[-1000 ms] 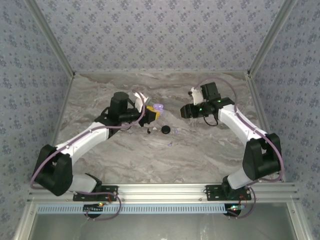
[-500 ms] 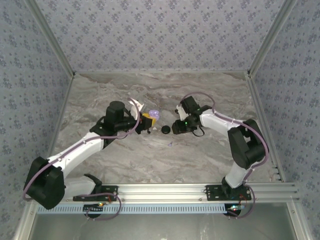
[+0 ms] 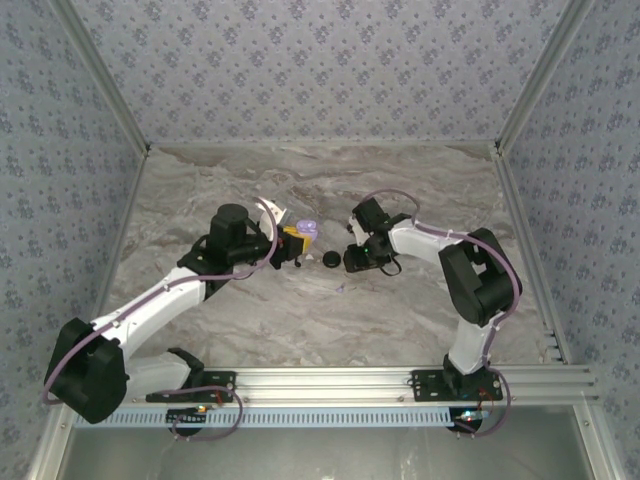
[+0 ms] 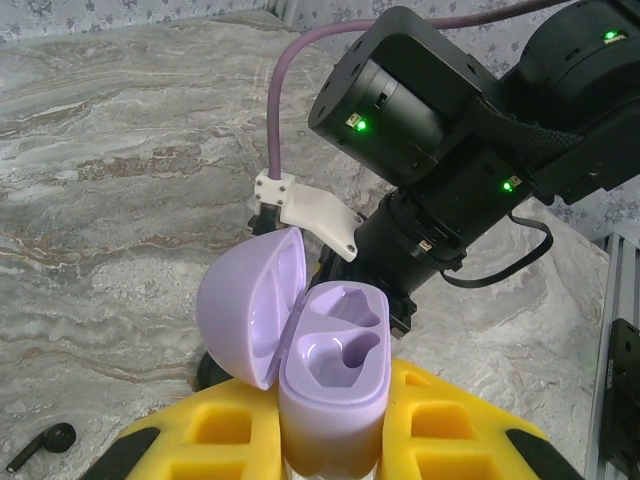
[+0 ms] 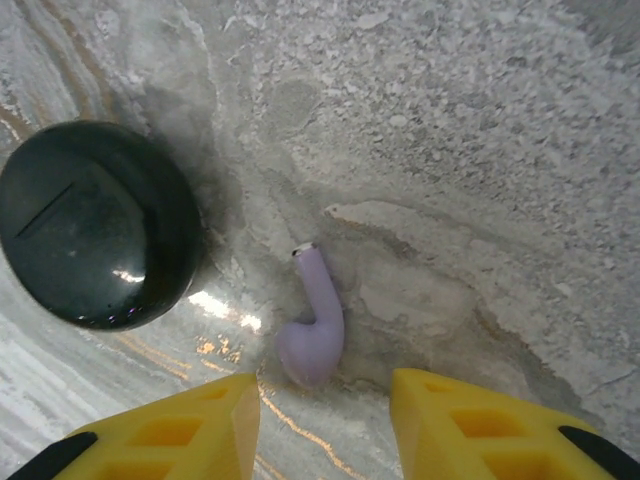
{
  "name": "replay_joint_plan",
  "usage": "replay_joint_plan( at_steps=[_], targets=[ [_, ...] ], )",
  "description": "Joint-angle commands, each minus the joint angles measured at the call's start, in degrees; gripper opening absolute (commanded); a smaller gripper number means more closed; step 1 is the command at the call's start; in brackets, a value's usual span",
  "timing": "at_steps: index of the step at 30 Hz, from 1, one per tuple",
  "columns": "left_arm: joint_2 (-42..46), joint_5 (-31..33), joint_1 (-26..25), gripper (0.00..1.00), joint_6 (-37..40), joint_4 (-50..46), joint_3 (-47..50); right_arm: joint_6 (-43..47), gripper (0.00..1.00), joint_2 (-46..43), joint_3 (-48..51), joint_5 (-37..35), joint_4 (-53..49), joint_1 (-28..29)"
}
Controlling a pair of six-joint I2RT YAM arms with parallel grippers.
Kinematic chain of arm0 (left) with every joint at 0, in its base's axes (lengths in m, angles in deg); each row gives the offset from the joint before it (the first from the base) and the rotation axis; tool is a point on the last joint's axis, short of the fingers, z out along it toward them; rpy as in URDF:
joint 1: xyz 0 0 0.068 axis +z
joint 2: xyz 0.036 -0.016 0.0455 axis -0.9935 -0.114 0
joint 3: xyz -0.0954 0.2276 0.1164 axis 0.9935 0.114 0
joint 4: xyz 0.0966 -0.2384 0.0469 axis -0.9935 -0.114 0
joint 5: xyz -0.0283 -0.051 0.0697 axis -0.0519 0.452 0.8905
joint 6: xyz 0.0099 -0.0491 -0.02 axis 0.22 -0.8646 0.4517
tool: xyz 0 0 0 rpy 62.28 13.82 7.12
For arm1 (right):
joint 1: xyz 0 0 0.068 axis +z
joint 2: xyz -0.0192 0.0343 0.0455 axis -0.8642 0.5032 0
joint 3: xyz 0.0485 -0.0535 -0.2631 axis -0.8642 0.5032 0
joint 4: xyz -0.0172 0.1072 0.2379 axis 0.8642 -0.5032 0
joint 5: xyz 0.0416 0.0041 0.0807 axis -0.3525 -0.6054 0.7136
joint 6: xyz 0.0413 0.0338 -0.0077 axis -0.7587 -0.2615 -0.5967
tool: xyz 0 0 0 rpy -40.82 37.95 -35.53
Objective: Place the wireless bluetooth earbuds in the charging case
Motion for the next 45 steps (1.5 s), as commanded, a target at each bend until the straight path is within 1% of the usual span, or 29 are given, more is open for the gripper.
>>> replay_joint_plan(
  at_steps=[1,6,15,16,23,30,35,40,43,45],
  targets=[
    [1.45,0.06,-0.31,0.17,-0.14,0.58,0.16,-0.95,0.41,2.11,-2.2,-1.99,-0.89,0.79],
    [1.56,0.07,-0.29,0.17,-0.13,0.56,0.31,-0.83,0.39,3.39,-3.3,-4.72,-2.3,1.18],
    [1.54,0.58,-0.32,0.17,0.11,0.38,0.36,0.83,0.32,4.65,-5.15,-10.73,-5.84,1.47],
    [1.55,0.54,-0.3,0.17,0.11,0.3,0.38,1.33,0.32,4.86,-6.57,-11.61,-6.39,1.49],
    [1.68,0.68,-0.32,0.17,0.13,0.2,0.21,2.75,0.32,6.73,-10.72,-16.47,-9.85,1.11],
    [1.83,1.02,-0.29,0.18,0.13,-0.15,0.25,5.38,0.33,8.32,-13.76,-17.66,-12.17,0.16],
    [1.9,1.25,-0.27,0.17,0.18,-0.32,0.35,6.4,0.33,8.48,-15.3,-19.79,-13.55,-0.27],
    [1.97,1.37,-0.31,0.17,0.22,-0.49,0.32,6.56,0.35,5.81,-15.63,-17.51,-13.78,-0.27],
    [2.07,1.43,-0.3,0.17,0.22,-0.56,0.31,6.03,0.35,3.82,-14.79,-14.39,-13.52,-0.47],
    [2.16,1.46,-0.3,0.17,0.25,-0.53,0.33,5.91,0.33,2.84,-13.82,-11.12,-13.03,-0.68]
  ],
)
